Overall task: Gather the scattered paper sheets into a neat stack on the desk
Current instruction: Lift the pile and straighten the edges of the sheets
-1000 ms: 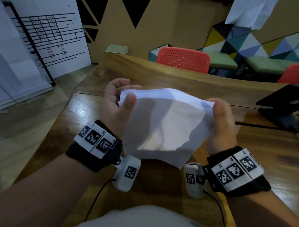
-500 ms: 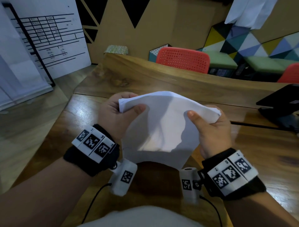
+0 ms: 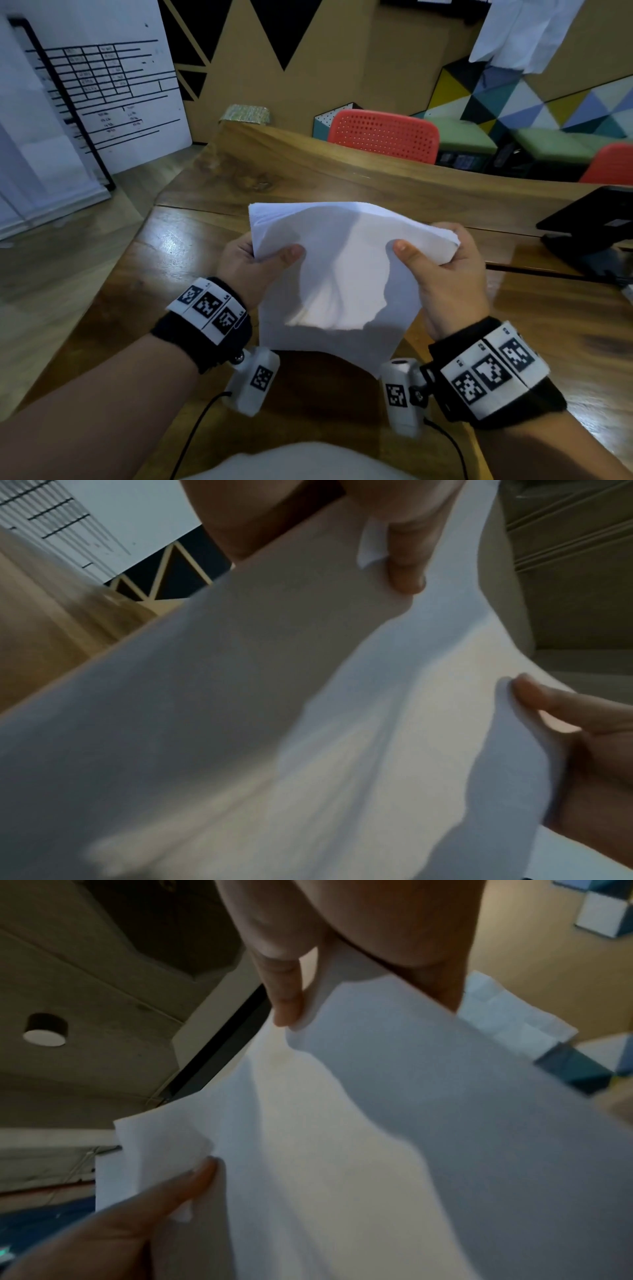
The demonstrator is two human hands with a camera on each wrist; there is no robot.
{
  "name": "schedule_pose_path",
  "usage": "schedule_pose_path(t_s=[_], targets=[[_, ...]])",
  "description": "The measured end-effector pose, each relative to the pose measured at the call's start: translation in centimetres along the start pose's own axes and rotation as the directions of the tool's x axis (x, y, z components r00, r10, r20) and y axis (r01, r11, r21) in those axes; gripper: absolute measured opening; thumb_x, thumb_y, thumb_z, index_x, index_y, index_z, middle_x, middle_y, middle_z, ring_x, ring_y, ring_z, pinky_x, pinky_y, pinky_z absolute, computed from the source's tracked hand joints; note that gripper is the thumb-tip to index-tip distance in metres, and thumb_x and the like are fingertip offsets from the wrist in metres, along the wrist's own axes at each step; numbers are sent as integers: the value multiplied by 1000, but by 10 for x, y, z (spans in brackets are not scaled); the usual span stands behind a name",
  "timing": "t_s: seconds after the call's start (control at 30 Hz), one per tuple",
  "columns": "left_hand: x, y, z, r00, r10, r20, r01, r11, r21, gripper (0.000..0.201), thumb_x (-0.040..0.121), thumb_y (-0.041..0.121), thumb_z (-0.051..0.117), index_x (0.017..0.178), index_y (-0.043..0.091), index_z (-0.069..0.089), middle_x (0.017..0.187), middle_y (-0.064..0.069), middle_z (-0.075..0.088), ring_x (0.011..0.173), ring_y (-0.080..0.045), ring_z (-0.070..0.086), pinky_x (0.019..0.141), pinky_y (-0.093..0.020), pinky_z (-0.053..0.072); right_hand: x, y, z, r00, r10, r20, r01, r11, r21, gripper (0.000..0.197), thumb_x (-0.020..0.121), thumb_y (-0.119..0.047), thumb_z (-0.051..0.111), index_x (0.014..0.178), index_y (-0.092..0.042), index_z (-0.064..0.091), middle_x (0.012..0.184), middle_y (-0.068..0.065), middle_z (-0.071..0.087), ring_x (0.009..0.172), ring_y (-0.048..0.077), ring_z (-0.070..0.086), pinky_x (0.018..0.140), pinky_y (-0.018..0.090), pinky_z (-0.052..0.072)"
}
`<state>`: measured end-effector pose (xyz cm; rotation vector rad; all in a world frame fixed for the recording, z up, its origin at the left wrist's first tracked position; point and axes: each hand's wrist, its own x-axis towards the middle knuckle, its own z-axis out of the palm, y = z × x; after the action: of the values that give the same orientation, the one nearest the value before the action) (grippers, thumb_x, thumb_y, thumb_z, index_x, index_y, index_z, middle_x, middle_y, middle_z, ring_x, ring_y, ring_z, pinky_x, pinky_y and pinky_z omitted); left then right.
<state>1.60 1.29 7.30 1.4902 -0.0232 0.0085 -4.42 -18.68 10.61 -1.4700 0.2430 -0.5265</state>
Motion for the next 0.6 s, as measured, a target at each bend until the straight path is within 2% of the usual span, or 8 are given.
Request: schedule_pose_path(t_s=[0.07,0.1,0.17,0.2,0.27,0.37,0.5,0.6], targets=[[-2,1,4,999,45,-19,-44,998,35,16,71,10,76,67,22,66,52,19,68,48,4,62,45,-13,49,4,-12,-4,991,-115,-70,89,949,-303,51,67,-13,80,103,-26,46,102,-6,53,80,-10,54,72,14,47],[-4,5,6,996,89,-20,-87,994,70,18,71,11,76,65,24,65,50,21,66,47,5,61,45,-11,48,5,-20,-6,973,-221,-69,157,849,-504,64,63,-23,82,114,-25,43,114,-3,48,97,-8,50,84,14,44],[-8,16,13,981,190,29,-192,971,142,21,71,11,77,62,24,63,47,23,63,44,8,55,45,-9,46,0,-37,-4,918,-380,115,326,556,-765,87,59,-40,80,133,-24,37,137,3,39,127,13,38,103,38,34],[-12,23,17,969,231,82,-241,958,157,21,71,10,77,63,24,64,48,23,63,45,8,54,46,-9,46,-3,-43,0,885,-395,248,414,420,-807,90,61,-45,77,137,-25,35,142,3,37,133,20,33,103,48,30],[-18,32,24,929,307,205,-337,933,127,10,70,15,78,70,19,69,61,11,71,54,-1,60,53,-21,51,-5,-48,11,802,-374,465,575,276,-770,70,71,-43,71,133,-30,40,135,-1,48,129,21,38,97,50,29],[-18,32,26,880,366,304,-420,897,135,34,67,33,73,82,2,71,82,-22,71,68,-31,64,61,-43,53,-3,-45,20,717,-399,571,696,358,-622,24,78,-34,59,101,-27,60,89,-6,66,94,24,64,84,46,44],[-5,15,4,895,91,437,-292,860,419,14,61,37,79,67,29,68,64,9,69,60,1,56,59,-23,47,6,-44,3,787,-368,495,611,574,-545,26,78,-38,57,82,-13,64,71,8,65,67,27,60,62,42,50],[3,-7,-26,924,-198,328,-92,717,692,22,64,23,82,83,16,72,79,1,70,72,-11,62,65,-24,51,14,-44,-24,867,-327,376,469,789,-397,7,79,-24,66,77,-20,62,67,-3,66,58,7,55,58,26,47]])
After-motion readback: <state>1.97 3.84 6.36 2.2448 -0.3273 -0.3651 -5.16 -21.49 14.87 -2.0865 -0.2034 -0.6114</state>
